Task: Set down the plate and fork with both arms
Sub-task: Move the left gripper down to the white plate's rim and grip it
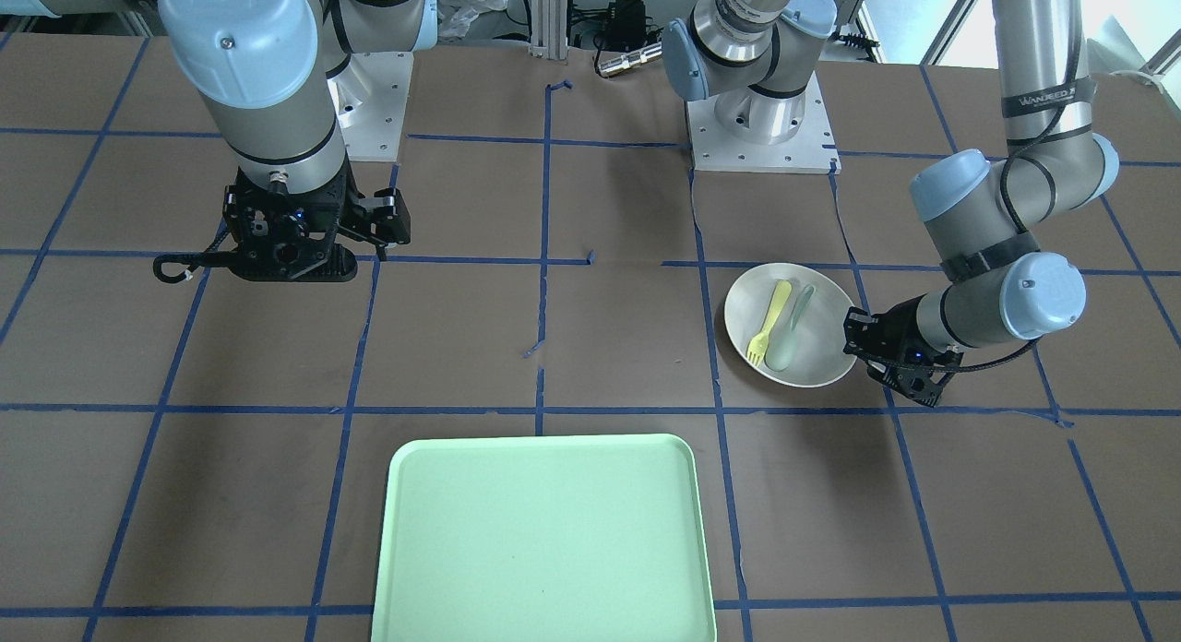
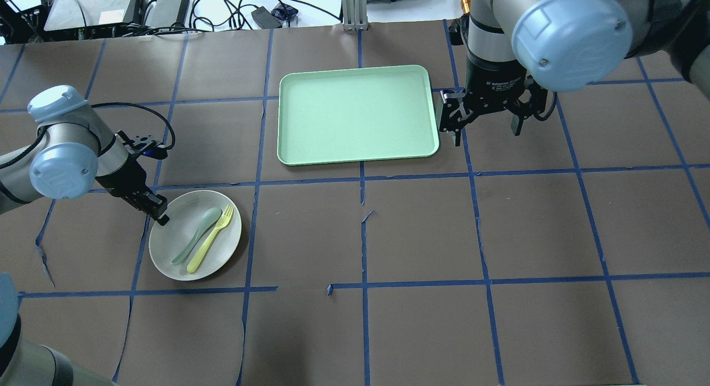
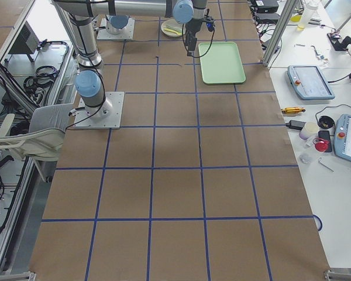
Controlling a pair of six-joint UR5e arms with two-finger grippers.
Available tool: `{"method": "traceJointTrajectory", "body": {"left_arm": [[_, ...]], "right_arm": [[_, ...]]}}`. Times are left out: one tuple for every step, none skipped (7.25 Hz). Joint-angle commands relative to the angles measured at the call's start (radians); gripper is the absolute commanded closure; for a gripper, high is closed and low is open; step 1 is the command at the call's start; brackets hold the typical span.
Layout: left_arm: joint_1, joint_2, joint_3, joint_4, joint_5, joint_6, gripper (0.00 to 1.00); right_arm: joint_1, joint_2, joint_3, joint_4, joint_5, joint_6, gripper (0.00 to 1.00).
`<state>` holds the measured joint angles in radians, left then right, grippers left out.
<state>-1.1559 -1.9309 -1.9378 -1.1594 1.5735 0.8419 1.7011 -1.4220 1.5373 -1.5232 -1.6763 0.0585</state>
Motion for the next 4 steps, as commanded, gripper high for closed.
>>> {"method": "traceJointTrajectory", "body": {"left_arm": [[0.004, 0.009, 0.005, 0.001, -0.001, -0.007, 1.0], [0.008, 0.019, 0.013, 0.0, -0.004, -0.017, 1.0], [0.01, 0.02, 0.029, -0.019, -0.004, -0.058, 1.0], [0.024, 0.021, 0.051, -0.06, -0.007, -0.078, 1.0]], "right_arm": [[0.0, 0.0, 0.0, 0.0, 0.0, -0.002, 0.0], [0.0, 0.0, -0.002, 0.0, 0.0, -0.002, 0.0], [0.0, 0.0, -0.002, -0.011, 0.001, -0.002, 0.0], [0.0, 0.0, -0.002, -0.041, -0.002, -0.002, 0.0]]}}
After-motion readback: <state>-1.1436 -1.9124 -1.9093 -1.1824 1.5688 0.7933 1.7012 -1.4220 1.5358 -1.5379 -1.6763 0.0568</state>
